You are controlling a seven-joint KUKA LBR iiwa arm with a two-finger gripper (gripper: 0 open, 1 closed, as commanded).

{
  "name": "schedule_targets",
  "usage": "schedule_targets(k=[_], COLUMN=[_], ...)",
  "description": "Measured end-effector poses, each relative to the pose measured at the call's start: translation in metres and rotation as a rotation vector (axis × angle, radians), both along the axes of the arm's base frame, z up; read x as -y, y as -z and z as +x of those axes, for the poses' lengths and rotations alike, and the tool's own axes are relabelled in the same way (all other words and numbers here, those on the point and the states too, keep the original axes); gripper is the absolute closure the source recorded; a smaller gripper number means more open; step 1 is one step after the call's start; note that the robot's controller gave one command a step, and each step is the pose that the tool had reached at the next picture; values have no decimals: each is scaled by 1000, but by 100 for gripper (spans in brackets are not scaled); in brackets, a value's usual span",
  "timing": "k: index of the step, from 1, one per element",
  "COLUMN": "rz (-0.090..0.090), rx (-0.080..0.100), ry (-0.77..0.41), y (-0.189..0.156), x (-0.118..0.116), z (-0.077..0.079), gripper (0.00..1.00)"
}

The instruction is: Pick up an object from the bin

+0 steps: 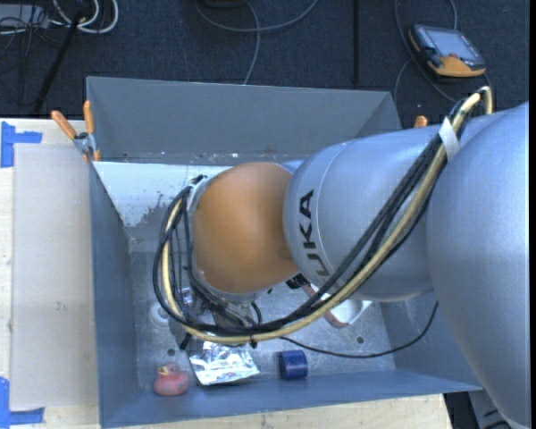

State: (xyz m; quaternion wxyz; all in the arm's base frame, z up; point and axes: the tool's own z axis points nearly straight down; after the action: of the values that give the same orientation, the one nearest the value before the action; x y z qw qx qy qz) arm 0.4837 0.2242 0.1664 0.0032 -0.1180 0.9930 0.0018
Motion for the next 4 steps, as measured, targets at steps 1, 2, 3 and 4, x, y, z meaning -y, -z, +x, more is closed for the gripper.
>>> schedule_targets(k=[1, 2, 3, 4], rz=[-4, -5, -4, -2], rx=[-7, -3, -7, -2], ry=[3, 122, 120, 140], y=[4, 90, 88, 43], x=[2, 77, 75, 77], z=[-1, -7, -8, 5], gripper=[0, 0, 100, 100])
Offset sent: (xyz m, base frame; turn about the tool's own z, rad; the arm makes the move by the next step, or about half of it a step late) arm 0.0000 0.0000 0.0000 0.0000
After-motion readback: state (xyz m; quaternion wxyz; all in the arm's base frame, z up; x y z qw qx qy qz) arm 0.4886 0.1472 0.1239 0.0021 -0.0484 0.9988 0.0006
